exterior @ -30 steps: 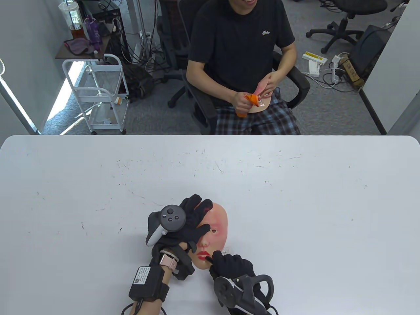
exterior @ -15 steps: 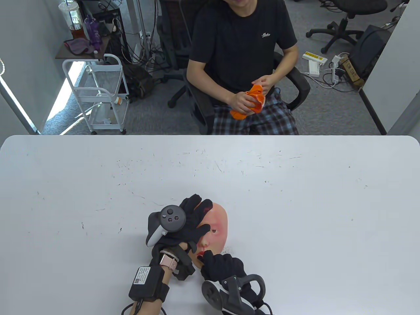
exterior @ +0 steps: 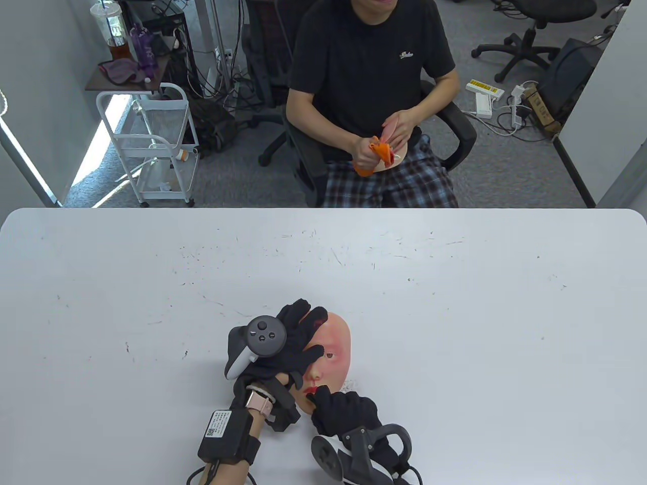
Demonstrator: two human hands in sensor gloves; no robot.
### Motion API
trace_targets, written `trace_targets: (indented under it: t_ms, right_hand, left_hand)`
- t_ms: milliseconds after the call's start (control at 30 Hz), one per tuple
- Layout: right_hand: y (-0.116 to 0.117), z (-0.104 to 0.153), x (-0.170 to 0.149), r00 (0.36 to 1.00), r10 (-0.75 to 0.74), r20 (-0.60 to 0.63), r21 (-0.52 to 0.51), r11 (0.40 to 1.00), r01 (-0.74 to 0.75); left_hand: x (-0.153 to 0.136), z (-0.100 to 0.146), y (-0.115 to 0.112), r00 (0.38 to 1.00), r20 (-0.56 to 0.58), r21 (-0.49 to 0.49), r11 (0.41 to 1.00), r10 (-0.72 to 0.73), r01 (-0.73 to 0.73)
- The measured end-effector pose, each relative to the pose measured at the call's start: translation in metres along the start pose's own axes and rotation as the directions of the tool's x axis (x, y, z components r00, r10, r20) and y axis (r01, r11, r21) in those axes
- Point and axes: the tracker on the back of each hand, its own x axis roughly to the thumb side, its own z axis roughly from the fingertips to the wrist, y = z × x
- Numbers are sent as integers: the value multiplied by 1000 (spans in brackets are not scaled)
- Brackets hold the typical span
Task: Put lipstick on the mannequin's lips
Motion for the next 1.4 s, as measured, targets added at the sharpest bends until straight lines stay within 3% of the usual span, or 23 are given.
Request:
trace_targets:
  t_ms: [200,567,700,833,1100,1400]
  right_hand:
    - [-1,5,-10,999,-14,-33,-28,1000,13]
    - [3,-3,4,999,-35,25,62,997,33]
    - [1,2,-8,999,-46,-16,6,999,46]
    - [2,4,-19,996,-60,-64,39,997,63]
    - [2,4,-17,988,-155,-29,57,986,156]
    - [4,5,-25,988,-134,-73,56,989,138]
  left_hand:
    - [0,0,0,1000,-1,-3,1000,-4,4]
    - [0,0,0,1000,-1,0,1000,-6,6]
    - [0,0,0,1000,-2,1,1000,-5,5]
    - [0,0,0,1000,-1,0,1000,-5,5]
    - [0,0,0,1000,-1,-3,1000,-6,6]
    - [0,0,0,1000,0,-2,1000,-5,5]
